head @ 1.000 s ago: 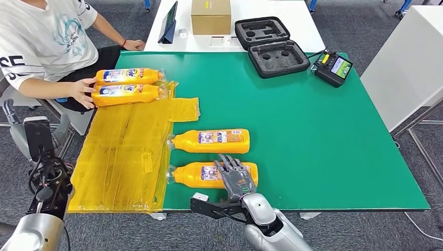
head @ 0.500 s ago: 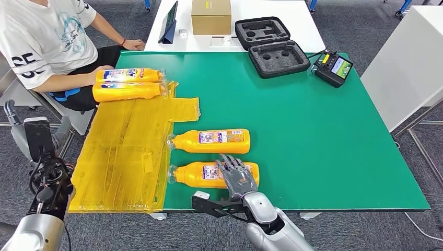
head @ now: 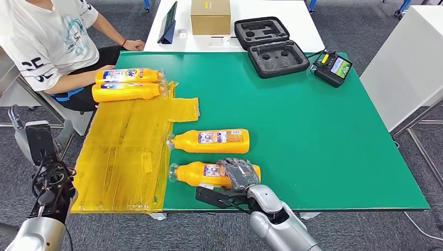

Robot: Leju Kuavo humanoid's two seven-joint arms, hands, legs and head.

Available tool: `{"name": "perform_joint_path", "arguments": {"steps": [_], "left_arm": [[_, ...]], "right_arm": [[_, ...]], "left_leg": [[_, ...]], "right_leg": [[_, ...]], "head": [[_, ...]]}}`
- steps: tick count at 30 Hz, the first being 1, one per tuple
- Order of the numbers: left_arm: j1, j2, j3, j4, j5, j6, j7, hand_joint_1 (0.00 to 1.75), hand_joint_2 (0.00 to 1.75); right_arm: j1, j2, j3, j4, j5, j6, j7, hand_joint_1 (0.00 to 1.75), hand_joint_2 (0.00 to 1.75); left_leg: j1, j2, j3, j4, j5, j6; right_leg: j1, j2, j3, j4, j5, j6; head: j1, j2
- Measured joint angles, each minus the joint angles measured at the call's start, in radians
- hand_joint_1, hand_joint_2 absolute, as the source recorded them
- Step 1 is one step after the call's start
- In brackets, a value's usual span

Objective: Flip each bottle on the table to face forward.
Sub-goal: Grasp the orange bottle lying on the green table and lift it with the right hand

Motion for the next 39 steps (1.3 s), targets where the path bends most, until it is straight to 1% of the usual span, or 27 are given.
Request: {"name": "perform_joint_path", "arguments": {"steps": [3,7,11,13,15,16,17,21,22,25,26,35,39], "left_arm": [[0.000,0.000,-0.005,0.000,0.009,-0.008,0.000,0.00,1.75],[0.000,-0.003,-0.011,0.000,0.033,-0.047,0.000,0.00,1.75],[0.000,-0.009,-0.016,0.001,0.052,-0.080,0.000,0.00,1.75],[0.000,-0.012,-0.017,0.004,0.088,-0.131,0.001,0.00,1.75],[0.001,-0.018,-0.020,0.007,0.145,-0.211,0.011,0.00,1.75],[0.002,-0.021,-0.022,0.008,0.174,-0.252,0.020,0.00,1.75],[0.004,-0.024,-0.024,0.008,0.196,-0.282,0.030,0.00,1.75],[0.006,-0.028,-0.027,0.008,0.240,-0.335,0.055,0.00,1.75],[0.010,-0.031,-0.029,0.007,0.280,-0.378,0.077,0.00,1.75],[0.037,-0.044,-0.060,-0.002,0.443,-0.548,0.159,0.00,1.75],[0.044,-0.046,-0.073,-0.006,0.473,-0.577,0.173,0.00,1.75],[0.058,-0.049,-0.119,-0.025,0.575,-0.673,0.219,0.00,1.75],[0.087,-0.049,-0.147,-0.072,0.620,-0.745,0.243,0.00,1.75]], "right_arm": [[-0.012,0.003,0.000,0.010,-0.035,0.009,-0.032,1.75,1.75],[-0.028,0.013,-0.005,0.021,-0.191,0.019,-0.171,1.75,1.75],[-0.031,0.028,-0.011,0.029,-0.281,0.024,-0.251,1.75,1.75],[-0.030,0.033,-0.020,0.031,-0.363,0.016,-0.341,1.75,1.75],[-0.029,0.045,-0.036,0.025,-0.475,-0.010,-0.465,1.75,1.75],[-0.028,0.052,-0.044,0.020,-0.522,-0.024,-0.514,1.75,1.75],[-0.028,0.057,-0.050,0.016,-0.554,-0.034,-0.546,1.75,1.75],[-0.026,0.065,-0.059,0.007,-0.590,-0.048,-0.580,1.75,1.75],[-0.024,0.070,-0.064,-0.001,-0.613,-0.059,-0.601,1.75,1.75],[-0.004,0.098,-0.086,-0.052,-0.713,-0.115,-0.696,1.75,1.75],[0.003,0.106,-0.090,-0.069,-0.732,-0.127,-0.715,1.75,1.75],[0.028,0.126,-0.109,-0.114,-0.799,-0.185,-0.762,1.75,1.75],[0.044,0.138,-0.139,-0.130,-0.836,-0.226,-0.772,1.75,1.75]], "left_leg": [[0.000,0.001,0.000,0.000,0.000,0.000],[0.000,0.001,0.000,0.000,0.000,0.000],[0.000,0.001,0.000,0.000,0.000,0.000],[0.000,0.001,-0.001,0.000,0.000,0.000],[0.000,0.001,-0.001,0.000,0.000,0.000],[0.000,0.001,-0.001,0.000,0.000,0.000],[0.000,0.001,-0.001,0.000,0.000,0.000],[0.000,0.001,-0.001,0.000,0.000,0.000],[0.000,0.001,-0.001,0.000,0.000,0.000],[0.000,0.001,-0.002,0.000,0.000,0.000],[0.000,0.001,-0.002,0.000,0.000,0.000],[0.000,0.001,-0.002,0.000,0.000,0.000],[0.000,0.001,-0.002,0.000,0.000,0.000]], "right_leg": [[0.000,0.001,0.000,0.000,0.000,0.000],[0.001,0.001,0.000,0.000,0.000,0.000],[0.001,0.000,0.000,0.000,0.000,0.000],[0.001,0.000,-0.001,0.000,0.000,0.000],[0.001,0.000,-0.001,0.000,0.000,0.000],[0.001,0.000,-0.001,0.000,0.000,0.000],[0.001,0.000,-0.001,0.000,0.000,0.000],[0.001,0.000,-0.001,0.000,0.000,0.000],[0.001,0.000,-0.001,0.000,0.000,0.000],[0.001,0.000,-0.002,0.000,0.000,0.000],[0.001,0.001,-0.002,0.000,0.000,0.000],[0.001,0.000,-0.002,0.000,0.000,0.000],[0.001,0.000,-0.002,0.000,0.000,0.000]], "head": [[0.000,0.000],[0.000,0.000],[0.000,0.000],[0.000,0.000],[0.000,0.000],[0.000,0.000],[0.000,0.000],[0.000,0.000],[0.000,0.000],[0.000,0.000],[0.000,0.000],[0.000,0.000],[0.000,0.000]]}}
